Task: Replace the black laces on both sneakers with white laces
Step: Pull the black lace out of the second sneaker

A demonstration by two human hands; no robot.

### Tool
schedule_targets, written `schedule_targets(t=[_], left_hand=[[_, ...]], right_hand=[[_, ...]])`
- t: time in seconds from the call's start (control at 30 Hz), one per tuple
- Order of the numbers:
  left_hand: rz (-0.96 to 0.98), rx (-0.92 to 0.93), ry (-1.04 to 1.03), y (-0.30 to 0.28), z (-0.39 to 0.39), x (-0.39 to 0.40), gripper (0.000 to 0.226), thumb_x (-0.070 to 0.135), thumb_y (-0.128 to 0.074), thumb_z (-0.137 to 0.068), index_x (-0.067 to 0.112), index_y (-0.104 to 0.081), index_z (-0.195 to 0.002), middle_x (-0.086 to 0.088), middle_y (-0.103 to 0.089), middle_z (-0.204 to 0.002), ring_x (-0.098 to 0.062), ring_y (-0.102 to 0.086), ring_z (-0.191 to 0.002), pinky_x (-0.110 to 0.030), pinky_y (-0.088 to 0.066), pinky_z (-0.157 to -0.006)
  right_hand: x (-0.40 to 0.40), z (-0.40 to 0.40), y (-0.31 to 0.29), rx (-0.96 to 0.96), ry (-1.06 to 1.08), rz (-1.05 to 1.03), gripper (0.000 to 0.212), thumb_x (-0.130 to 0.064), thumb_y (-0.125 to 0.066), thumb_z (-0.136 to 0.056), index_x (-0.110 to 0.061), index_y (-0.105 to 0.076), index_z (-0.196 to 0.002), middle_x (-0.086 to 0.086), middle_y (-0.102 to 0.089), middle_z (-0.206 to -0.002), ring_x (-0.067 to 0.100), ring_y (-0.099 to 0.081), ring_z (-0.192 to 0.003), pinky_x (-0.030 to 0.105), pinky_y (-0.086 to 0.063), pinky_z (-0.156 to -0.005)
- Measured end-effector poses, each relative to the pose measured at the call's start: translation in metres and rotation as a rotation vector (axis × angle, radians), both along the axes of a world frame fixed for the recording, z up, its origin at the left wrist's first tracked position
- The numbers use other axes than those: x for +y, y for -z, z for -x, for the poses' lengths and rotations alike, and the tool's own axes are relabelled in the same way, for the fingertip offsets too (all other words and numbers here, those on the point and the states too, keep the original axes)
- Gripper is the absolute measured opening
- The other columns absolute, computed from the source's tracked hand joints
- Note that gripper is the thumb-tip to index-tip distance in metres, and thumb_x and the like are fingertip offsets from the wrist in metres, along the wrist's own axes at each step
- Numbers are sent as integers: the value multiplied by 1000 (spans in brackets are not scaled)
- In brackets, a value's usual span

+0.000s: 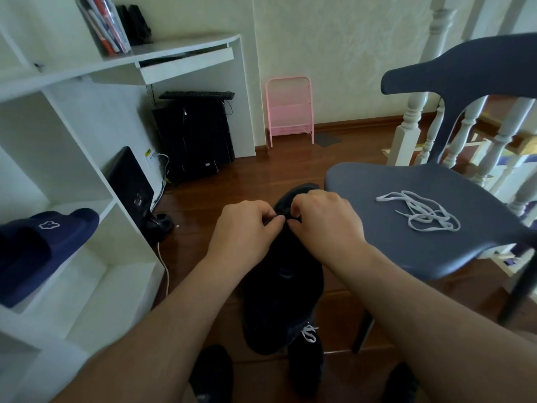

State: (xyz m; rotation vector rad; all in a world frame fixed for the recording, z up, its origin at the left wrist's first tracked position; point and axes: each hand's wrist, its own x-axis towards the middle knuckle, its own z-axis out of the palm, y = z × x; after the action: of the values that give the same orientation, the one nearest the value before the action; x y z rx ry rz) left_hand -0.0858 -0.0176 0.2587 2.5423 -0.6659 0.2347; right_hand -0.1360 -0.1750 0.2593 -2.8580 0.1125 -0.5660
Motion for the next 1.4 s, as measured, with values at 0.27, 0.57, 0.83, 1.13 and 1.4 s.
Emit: schedule_targets(t=[0.27,0.57,0.83,1.13,1.4], left_hand=[[5,131,-16,1,1,4,29,46,-66,-100,27,-74,-80,10,-69,-71,-3,-64,-66,-24,-51,-55],[126,152,-106,-7,-8,13,24,45,-65,-101,29,-73,-85,14,-68,-79,-2,-62,-74,-18,-41,-55],[62,117,-59,-5,-3,14,25,46,-66,-100,30,-73,-83,12,-67,-70,-2,-63,-67,-19,-42,-53],[-20,106,-48,-1,-3,10,19,42,-65,-98,30,-73,-85,11,-66,-73,-4,-61,-69,-25,-50,-57],[-10,128,-21,2,1,6,21,45,-64,-101,32,-73,-87,12,-66,-78,-5,-62,-75,-23,-42,-57]], right_hand=[[0,1,0,13,-49,-39,11,-26,-62,-94,-22,-71,-98,-3,-64,-87,19,-60,-79,34,-51,-65],[-29,0,1,34,242,-615,24,-23,-57,-90,-2,-62,-80,8,-64,-73,23,-58,-69,29,-41,-54],[-10,5,-3,-11,-92,-343,31,-38,-67,-90,-33,-66,-121,-15,-61,-105,6,-59,-93,25,-50,-80],[6,0,1,112,-196,6,32,-52,-61,-84,-34,-60,-110,-11,-58,-100,16,-58,-98,39,-55,-76],[8,-3,7,23,-106,20,14,-37,-65,-96,-27,-64,-106,-6,-64,-90,23,-60,-91,42,-54,-73]])
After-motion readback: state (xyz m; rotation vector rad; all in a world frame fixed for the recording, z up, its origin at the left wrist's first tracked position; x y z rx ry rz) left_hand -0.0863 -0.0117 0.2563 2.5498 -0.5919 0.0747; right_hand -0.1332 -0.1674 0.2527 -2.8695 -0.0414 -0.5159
